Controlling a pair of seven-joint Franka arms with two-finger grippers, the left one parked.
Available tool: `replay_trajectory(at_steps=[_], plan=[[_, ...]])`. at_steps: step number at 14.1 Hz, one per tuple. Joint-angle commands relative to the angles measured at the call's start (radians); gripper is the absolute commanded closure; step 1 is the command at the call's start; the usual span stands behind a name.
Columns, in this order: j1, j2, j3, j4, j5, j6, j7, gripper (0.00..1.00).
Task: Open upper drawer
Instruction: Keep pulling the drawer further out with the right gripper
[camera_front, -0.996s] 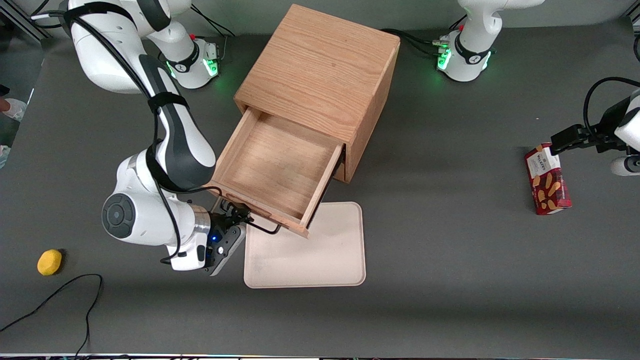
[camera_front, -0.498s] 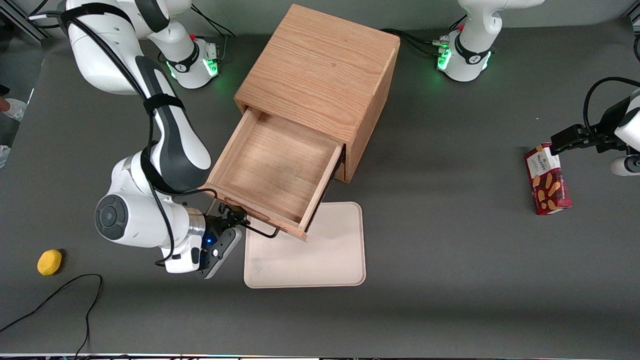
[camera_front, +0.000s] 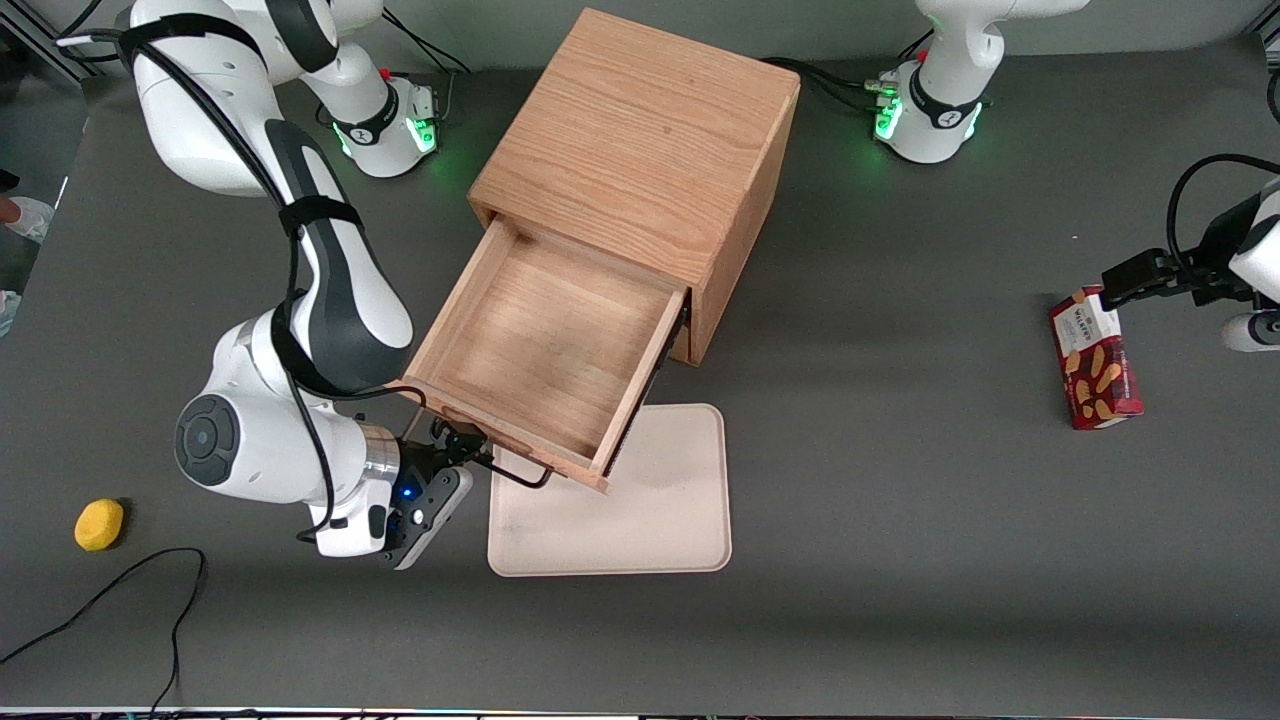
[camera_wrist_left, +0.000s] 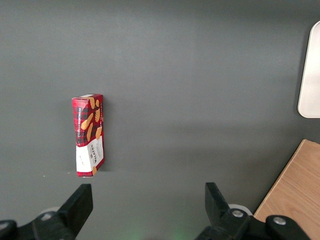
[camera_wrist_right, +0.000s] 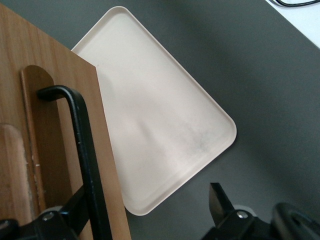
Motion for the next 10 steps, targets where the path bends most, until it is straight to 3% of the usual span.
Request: replay_trajectory(at_steps=[1, 10], plan=[[-0.016, 0.031, 0.006, 0.044, -0.008, 0.028, -0.016, 0.00], [-0.030, 0.028, 0.006, 0.052, -0.010, 0.048, -0.010, 0.00]])
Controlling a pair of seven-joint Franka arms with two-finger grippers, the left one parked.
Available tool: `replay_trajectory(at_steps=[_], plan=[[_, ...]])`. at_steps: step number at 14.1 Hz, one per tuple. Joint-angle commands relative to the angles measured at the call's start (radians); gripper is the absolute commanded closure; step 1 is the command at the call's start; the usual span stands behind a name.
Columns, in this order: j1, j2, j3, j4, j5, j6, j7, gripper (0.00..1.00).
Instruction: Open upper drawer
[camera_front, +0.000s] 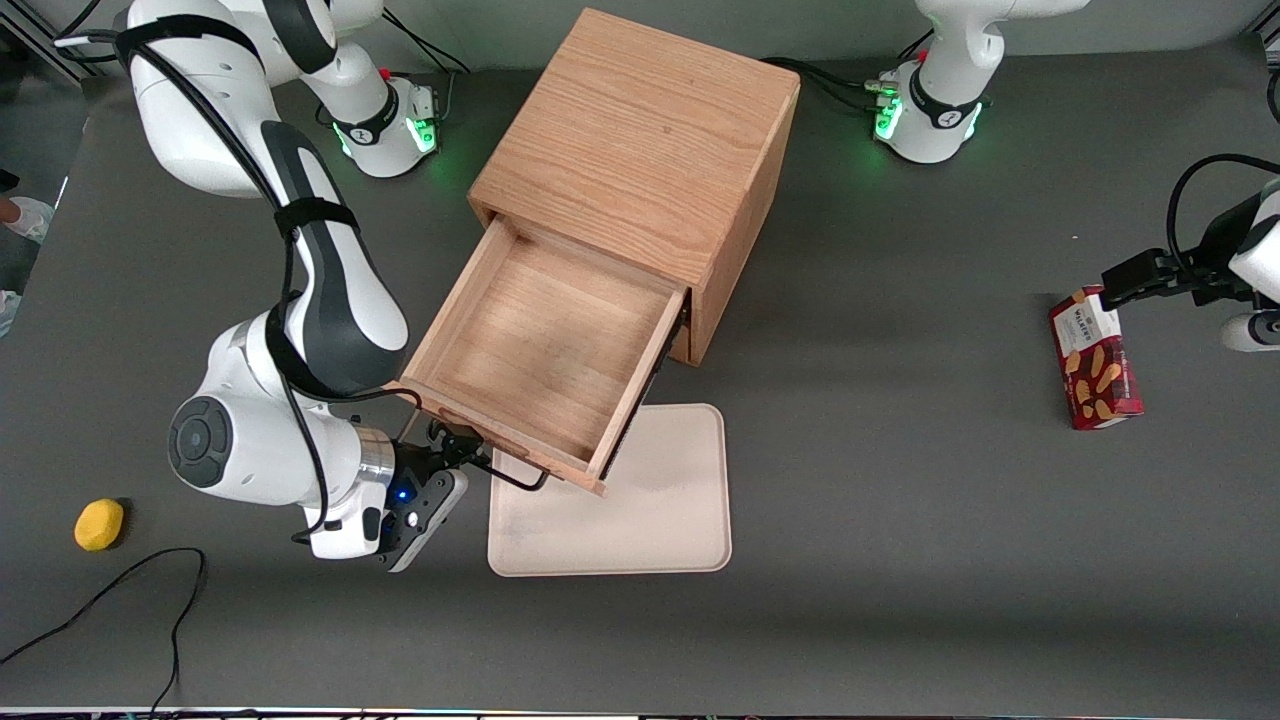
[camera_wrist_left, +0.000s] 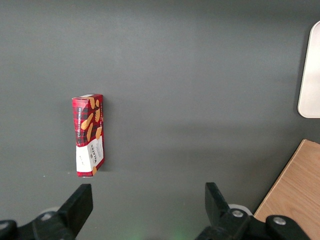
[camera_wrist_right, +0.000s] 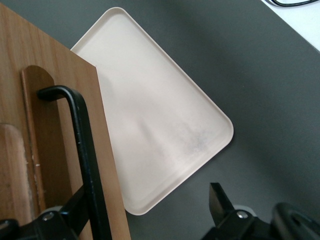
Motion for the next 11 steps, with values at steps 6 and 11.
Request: replay_trajectory(at_steps=[6, 11], plan=[[-0.021, 0.020, 0.000, 0.094, -0.008, -0.038, -0.005, 0.00], [-0.023, 0.013, -0.003, 0.117, -0.008, -0.134, -0.005, 0.00]])
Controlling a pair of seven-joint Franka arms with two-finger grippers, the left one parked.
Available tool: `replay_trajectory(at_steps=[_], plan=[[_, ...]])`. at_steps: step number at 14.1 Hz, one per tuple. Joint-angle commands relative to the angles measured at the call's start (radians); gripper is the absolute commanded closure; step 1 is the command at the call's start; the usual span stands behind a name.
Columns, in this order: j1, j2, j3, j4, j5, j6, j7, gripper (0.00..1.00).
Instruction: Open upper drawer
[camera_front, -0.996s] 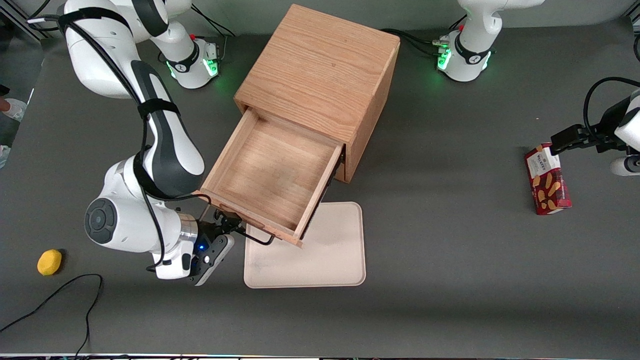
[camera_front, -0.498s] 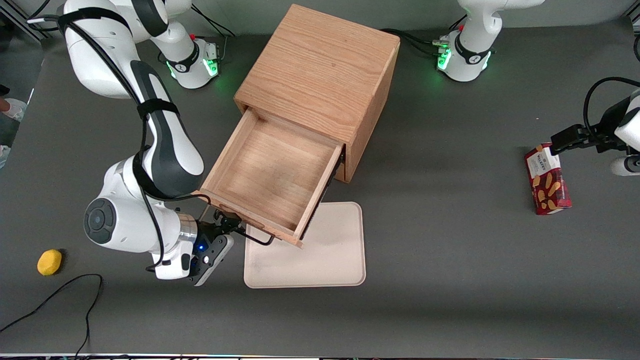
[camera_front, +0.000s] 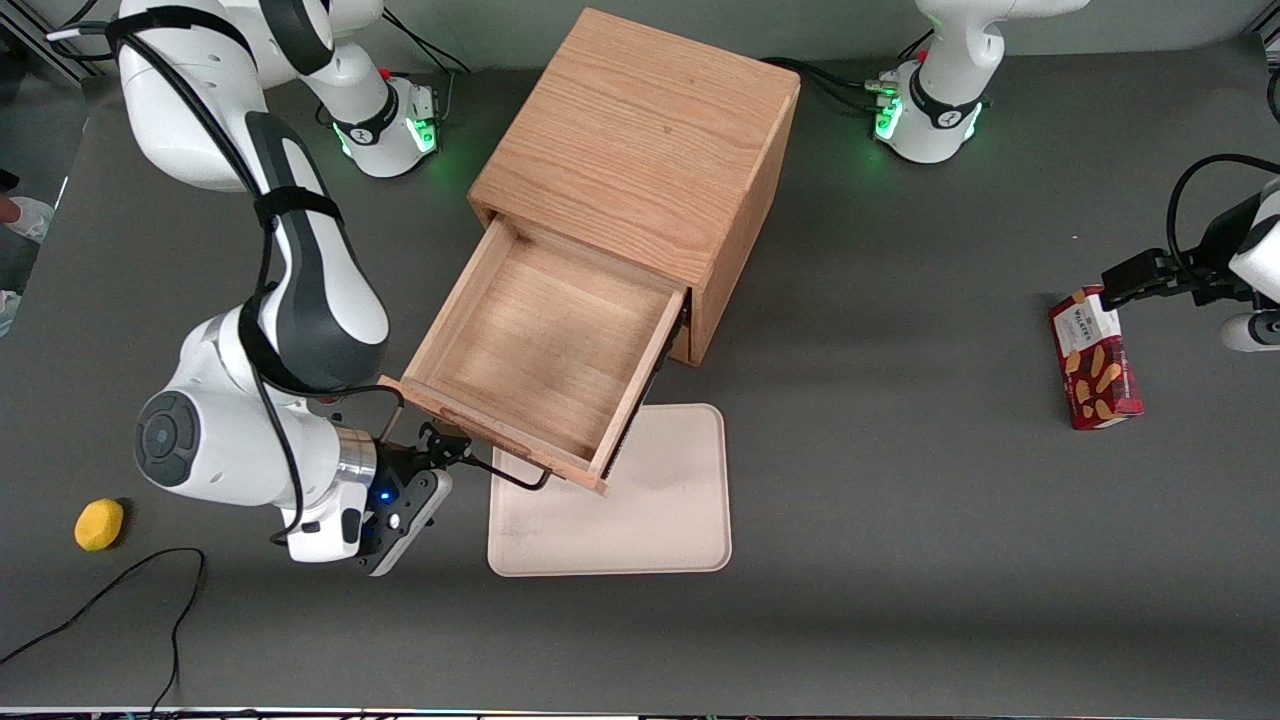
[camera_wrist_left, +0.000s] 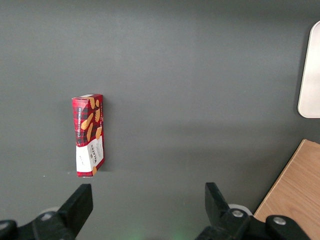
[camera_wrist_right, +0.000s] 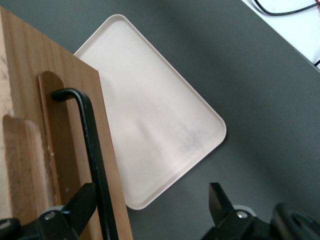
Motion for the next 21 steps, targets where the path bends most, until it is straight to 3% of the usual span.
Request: replay_trajectory(at_steps=[1, 9, 13, 18, 21], plan=[[-0.012, 0.007, 0.001, 0.054, -0.008, -0.086, -0.005, 0.00], [-0.092, -0.140, -0.002, 0.046, -0.017, -0.307, -0.002, 0.00], [-0.089, -0.292, -0.077, -0.063, -0.129, -0.448, 0.135, 0.00], [-0.087, -0.533, -0.201, -0.351, -0.142, -0.408, 0.180, 0.00], [-0.083, -0.596, -0.223, -0.422, -0.217, -0.388, 0.336, 0.00]])
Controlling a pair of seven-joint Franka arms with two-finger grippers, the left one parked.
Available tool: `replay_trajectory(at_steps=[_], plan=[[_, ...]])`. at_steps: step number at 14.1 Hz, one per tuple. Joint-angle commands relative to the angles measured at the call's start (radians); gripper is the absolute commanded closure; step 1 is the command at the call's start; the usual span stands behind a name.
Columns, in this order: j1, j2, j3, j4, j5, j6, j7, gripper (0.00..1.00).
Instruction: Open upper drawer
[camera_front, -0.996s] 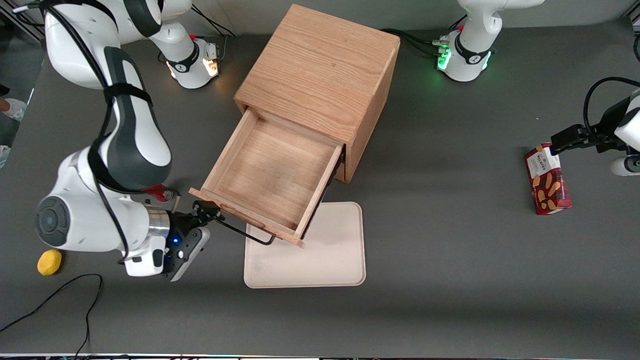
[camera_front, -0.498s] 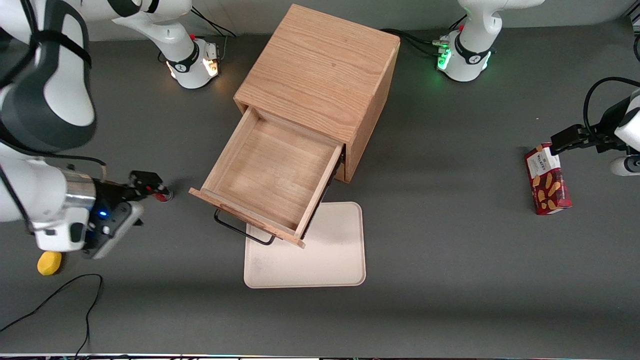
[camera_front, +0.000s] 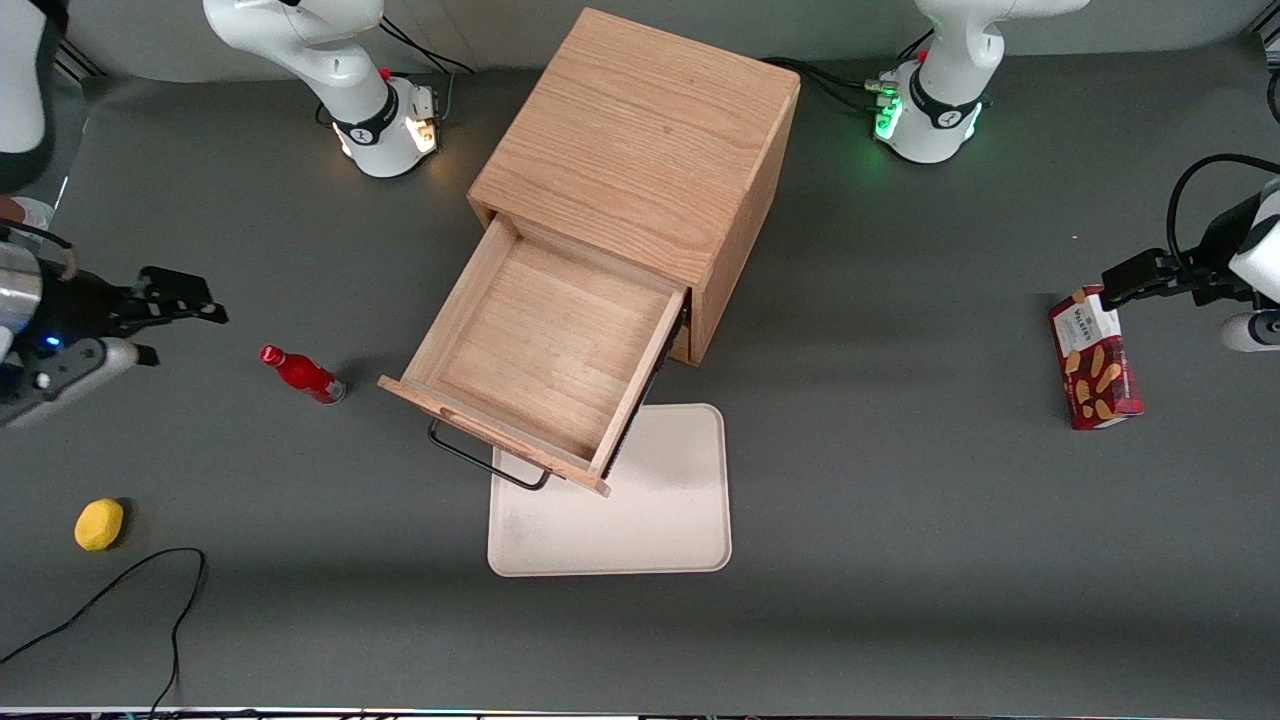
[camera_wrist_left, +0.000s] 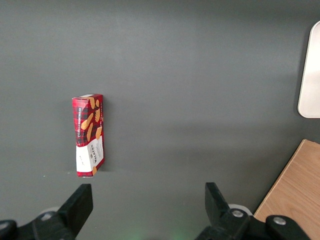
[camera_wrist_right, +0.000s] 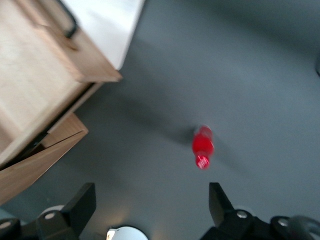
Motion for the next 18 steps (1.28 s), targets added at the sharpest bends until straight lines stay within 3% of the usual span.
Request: replay_trajectory(at_steps=[1, 3, 4, 11, 16, 18], plan=[[0.022, -0.095, 0.000, -0.128, -0.073, 0.046, 0.171, 0.00], [0.021, -0.100, 0.004, -0.145, -0.082, 0.043, 0.354, 0.00], [0.021, -0.097, 0.008, -0.142, -0.121, 0.036, 0.395, 0.00], [0.068, -0.140, -0.007, -0.171, -0.133, 0.042, 0.426, 0.00], [0.080, -0.302, -0.003, -0.422, -0.103, 0.276, 0.427, 0.00], [0.073, -0.304, 0.007, -0.424, -0.103, 0.279, 0.426, 0.00]])
